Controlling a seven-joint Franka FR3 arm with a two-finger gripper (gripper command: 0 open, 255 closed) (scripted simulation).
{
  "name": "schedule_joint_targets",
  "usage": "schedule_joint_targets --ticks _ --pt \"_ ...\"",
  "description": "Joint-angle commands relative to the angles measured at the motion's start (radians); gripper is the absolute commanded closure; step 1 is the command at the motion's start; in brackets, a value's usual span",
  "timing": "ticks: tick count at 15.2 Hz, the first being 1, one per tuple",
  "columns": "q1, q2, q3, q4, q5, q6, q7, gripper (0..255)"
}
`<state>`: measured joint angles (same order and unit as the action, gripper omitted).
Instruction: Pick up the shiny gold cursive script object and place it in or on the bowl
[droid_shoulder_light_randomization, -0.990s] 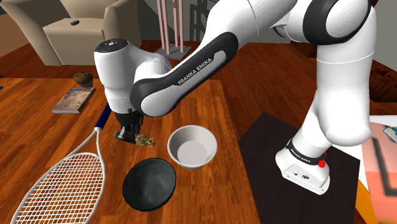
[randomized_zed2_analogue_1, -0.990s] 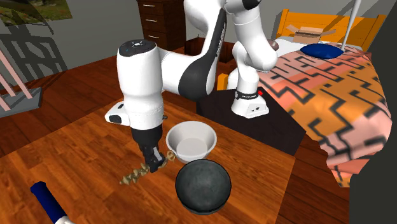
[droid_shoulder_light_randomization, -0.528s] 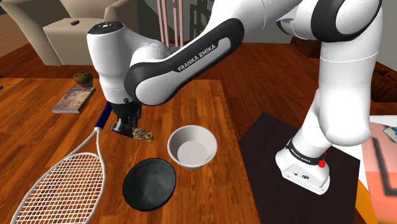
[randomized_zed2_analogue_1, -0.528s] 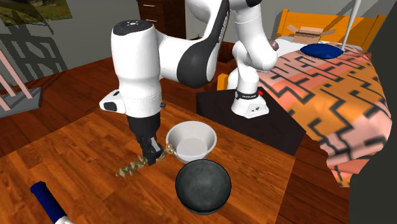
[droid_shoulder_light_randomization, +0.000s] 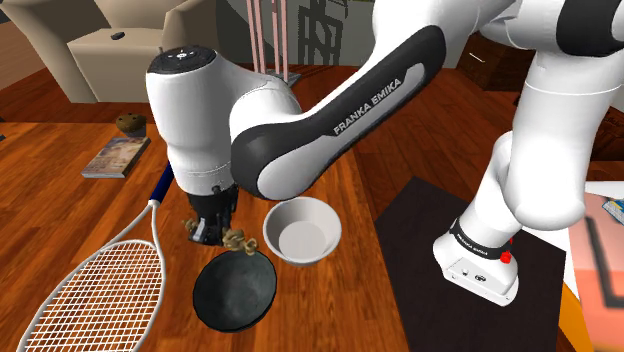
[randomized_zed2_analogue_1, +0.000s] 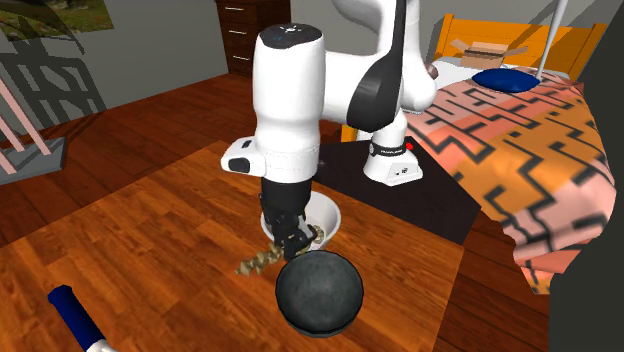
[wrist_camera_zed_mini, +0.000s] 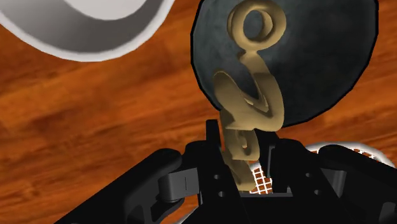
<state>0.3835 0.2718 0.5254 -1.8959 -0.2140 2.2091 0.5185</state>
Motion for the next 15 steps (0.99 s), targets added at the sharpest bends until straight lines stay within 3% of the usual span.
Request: schedule_joint_targets --ticks 1,4,15 --pt "0.018 -0.027 0.015 -0.036 0.007 0.01 0.035 255" --pt "0.049 -0.076 0.045 -0.095 0.023 0.021 0.094 255" --pt "0.07 0.01 0.019 -0.148 -0.053 0.144 0.149 255"
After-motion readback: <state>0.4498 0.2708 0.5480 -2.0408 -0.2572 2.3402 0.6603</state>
